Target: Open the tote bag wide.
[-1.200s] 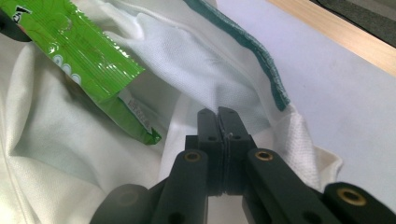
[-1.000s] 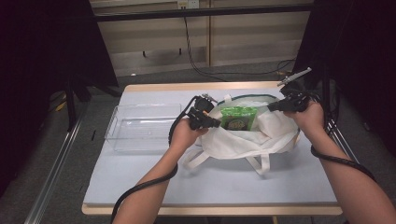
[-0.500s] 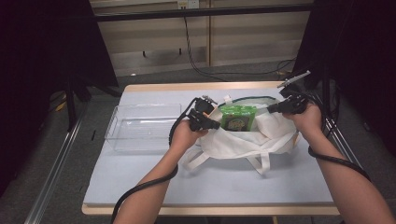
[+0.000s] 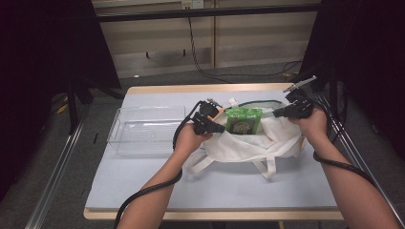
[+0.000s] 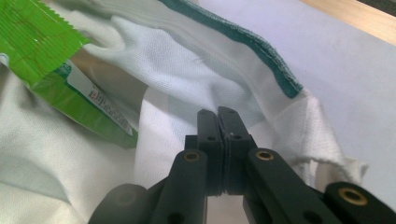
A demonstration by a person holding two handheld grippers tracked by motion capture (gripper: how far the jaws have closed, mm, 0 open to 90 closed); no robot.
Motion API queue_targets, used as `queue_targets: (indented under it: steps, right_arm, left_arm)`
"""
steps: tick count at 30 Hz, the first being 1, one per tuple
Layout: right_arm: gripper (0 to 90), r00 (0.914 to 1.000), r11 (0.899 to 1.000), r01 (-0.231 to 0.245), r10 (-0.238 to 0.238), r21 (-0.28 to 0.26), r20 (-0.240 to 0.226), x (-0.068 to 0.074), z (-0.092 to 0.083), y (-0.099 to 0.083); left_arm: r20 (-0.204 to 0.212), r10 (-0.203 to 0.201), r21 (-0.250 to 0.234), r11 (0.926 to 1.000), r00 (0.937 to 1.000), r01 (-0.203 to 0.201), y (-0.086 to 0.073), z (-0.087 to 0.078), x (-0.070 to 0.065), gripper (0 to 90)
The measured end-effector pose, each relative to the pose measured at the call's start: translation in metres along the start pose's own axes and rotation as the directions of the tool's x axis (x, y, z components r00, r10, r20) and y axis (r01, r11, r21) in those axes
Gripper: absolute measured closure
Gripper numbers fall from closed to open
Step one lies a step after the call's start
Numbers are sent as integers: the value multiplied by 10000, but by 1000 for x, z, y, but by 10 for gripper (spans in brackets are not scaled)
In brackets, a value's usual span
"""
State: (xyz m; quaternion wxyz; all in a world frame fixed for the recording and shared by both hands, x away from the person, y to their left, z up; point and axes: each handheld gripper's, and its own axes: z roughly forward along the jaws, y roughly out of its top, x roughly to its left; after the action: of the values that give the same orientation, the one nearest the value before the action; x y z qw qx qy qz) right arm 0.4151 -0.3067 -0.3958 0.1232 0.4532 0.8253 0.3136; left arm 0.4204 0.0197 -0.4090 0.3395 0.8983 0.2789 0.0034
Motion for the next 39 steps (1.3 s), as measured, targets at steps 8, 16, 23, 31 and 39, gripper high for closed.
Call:
queue_targets:
  steps: [8, 16, 23, 31, 39]
  right_arm:
    - [882, 10000, 10000, -38, 38, 16, -10, -1, 5, -6]
    - [882, 9999, 9999, -103, 103, -23, -49, -1, 9, -11]
    - [814, 10000, 9999, 10, -11, -143, -65, 1, 2, -10]
    - [687, 9998, 9993, 51, -59, -371, -214, 4, -12, -9]
    - [676, 9988, 9973, 251, -279, -683, -402, 7, -34, -10]
  left_arm:
    - [-76, -103, 41, 9999, 9999, 103, -2, 1, 3, 900]
    - [-71, -114, 63, 9999, 9999, 115, -3, 2, 3, 900]
    - [-29, -232, 29, 9997, 9997, 232, -3, 0, 4, 900]
    - [21, -284, -1, 9996, 9996, 284, -3, -1, 4, 900]
    - [7, -300, 28, 9995, 9995, 300, -3, -2, 4, 900]
